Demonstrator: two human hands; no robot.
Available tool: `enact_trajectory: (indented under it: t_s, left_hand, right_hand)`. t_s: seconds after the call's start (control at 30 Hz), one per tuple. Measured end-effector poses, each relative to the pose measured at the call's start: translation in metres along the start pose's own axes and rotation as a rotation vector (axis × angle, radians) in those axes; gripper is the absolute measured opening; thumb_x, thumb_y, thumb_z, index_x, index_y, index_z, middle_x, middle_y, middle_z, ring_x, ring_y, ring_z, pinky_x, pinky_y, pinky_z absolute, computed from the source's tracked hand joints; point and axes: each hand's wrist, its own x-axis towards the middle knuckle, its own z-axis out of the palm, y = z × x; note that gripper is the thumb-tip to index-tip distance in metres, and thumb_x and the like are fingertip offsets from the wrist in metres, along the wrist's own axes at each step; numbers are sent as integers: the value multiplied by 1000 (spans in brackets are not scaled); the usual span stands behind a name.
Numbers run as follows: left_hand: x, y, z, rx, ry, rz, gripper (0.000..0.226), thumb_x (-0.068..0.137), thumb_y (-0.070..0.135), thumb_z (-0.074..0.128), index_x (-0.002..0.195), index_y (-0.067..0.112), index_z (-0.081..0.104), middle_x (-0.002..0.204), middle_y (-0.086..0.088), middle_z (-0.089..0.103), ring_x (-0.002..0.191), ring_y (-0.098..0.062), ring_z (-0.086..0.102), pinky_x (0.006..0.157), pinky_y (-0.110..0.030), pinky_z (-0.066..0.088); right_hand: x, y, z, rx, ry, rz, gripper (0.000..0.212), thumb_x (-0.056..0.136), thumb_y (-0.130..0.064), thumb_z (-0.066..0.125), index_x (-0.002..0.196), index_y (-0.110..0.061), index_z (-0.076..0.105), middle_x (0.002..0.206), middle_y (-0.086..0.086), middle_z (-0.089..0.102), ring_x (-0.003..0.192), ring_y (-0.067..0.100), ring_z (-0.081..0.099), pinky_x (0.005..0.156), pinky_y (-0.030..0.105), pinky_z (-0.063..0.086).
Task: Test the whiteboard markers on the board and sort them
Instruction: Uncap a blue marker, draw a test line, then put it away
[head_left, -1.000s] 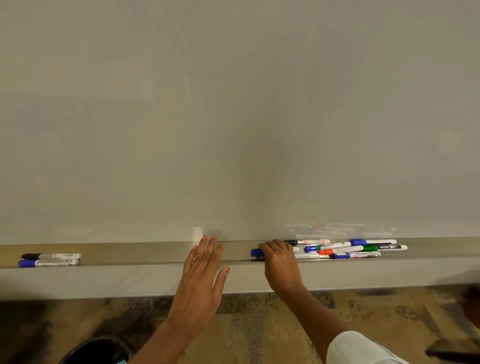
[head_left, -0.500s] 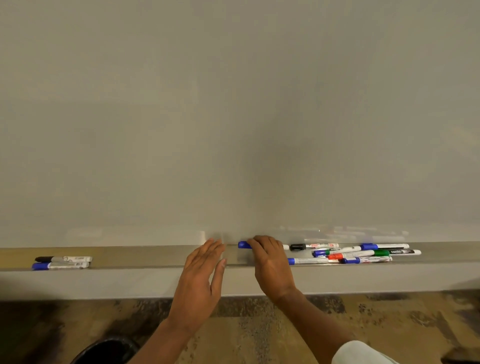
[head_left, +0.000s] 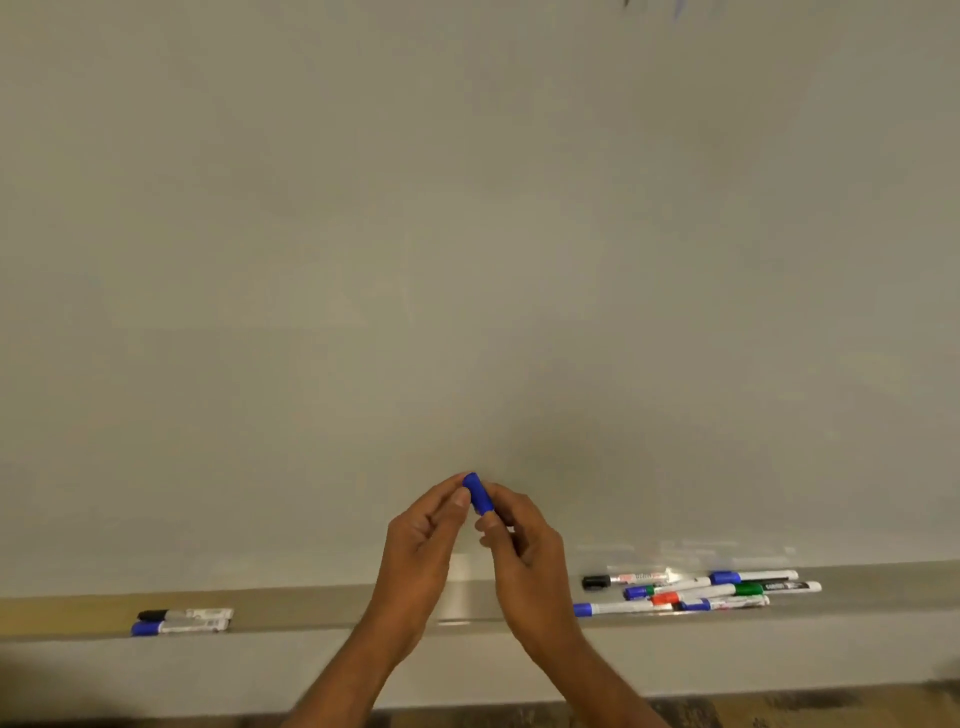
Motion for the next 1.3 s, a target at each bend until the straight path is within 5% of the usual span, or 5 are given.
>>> enact_trajectory:
  t_s: [0.23, 0.33, 0.5, 0.67, 1.3]
  left_hand:
    - [-2, 83, -1, -139, -169, -28, 34, 105, 33, 47, 125, 19, 71, 128, -2, 71, 107, -22, 70, 88, -44, 54]
    - [-4, 113, 0, -258, -258, -35, 38, 106, 31, 45, 127, 10, 69, 132, -11, 68, 84, -24, 60, 67, -39, 52]
    - [-8, 151, 4, -372, -353, 9, 43, 101, 27, 49, 129, -5, 58, 128, -20, 68, 123, -34, 64, 84, -31, 61]
    - [-15, 180, 14, -315, -436, 20, 50, 101, 38, 51, 122, -6, 64, 124, -24, 69, 85, -38, 62, 50, -32, 59]
    - [-14, 244, 32, -304, -364, 164, 47, 98, 35, 57, 117, -9, 60, 109, -22, 75, 108, -32, 72, 88, -32, 58]
  right_hand:
    - [0, -100, -16, 263, -68, 87, 29, 99, -11, 54, 112, -31, 70, 89, 5, 74, 74, 14, 64, 66, 26, 54]
    - [1, -129, -24, 380, -112, 131, 29, 99, -10, 53, 111, -26, 73, 88, 10, 74, 69, 16, 60, 62, 28, 51]
    - [6, -167, -34, 546, -186, 244, 25, 98, -15, 52, 110, -4, 71, 79, 17, 65, 61, 19, 55, 47, 25, 43]
    - [9, -196, -41, 521, -244, 169, 37, 85, -40, 70, 76, -5, 72, 70, 19, 58, 53, 19, 50, 38, 22, 34]
    - [22, -251, -46, 472, -78, 121, 47, 87, -44, 59, 73, -1, 68, 52, 11, 44, 34, 12, 32, 37, 13, 23]
